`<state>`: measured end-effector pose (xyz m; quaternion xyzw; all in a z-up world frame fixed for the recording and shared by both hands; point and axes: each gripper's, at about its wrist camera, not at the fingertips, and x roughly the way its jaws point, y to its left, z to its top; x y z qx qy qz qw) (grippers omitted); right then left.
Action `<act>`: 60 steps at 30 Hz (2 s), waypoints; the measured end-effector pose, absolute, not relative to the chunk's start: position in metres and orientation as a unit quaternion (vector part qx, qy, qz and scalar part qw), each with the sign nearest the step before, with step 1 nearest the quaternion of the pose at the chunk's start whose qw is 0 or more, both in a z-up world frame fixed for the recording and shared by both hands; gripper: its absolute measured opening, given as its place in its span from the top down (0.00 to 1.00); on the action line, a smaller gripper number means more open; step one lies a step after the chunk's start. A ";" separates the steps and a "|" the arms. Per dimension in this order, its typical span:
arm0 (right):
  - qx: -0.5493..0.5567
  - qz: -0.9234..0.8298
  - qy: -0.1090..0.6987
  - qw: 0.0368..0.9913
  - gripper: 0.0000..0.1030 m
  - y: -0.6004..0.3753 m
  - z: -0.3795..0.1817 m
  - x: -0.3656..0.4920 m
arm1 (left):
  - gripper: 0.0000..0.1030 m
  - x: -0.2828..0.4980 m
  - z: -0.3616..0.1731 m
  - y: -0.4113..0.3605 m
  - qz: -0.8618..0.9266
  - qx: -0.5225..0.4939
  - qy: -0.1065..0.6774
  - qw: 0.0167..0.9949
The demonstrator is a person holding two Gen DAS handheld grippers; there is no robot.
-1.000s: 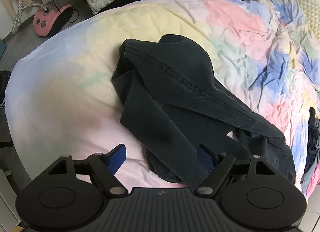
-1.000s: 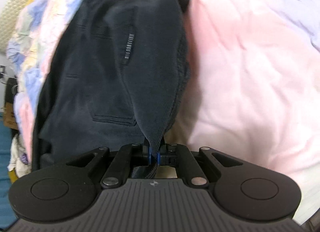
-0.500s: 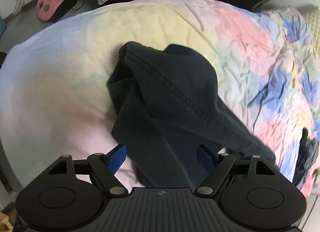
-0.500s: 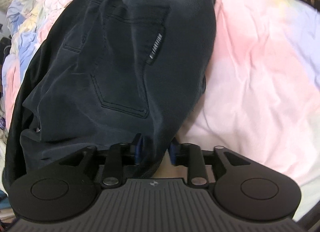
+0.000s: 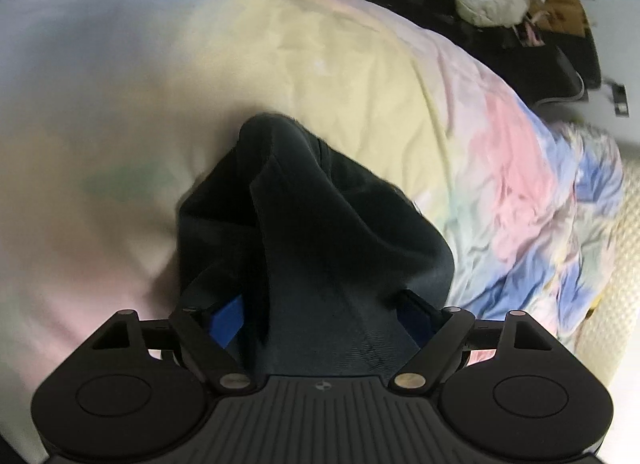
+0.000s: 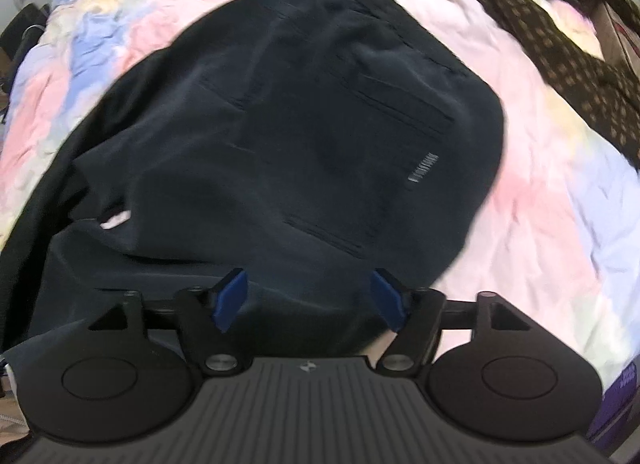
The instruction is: Fold clothes
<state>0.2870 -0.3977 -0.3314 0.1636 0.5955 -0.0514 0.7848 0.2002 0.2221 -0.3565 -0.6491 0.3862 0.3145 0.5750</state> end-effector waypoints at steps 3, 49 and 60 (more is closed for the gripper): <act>0.154 -0.041 0.598 0.785 0.29 -0.378 -0.329 0.295 | 0.42 0.208 -0.362 0.234 0.312 -0.646 0.389 0.578; 0.065 0.206 0.624 0.751 0.15 -0.211 -0.358 0.385 | 0.42 0.281 -0.284 0.245 0.239 -0.519 0.411 0.711; -0.028 0.371 0.581 0.724 0.12 -0.089 -0.332 0.378 | 0.40 0.211 -0.294 0.263 0.246 -0.562 0.386 0.689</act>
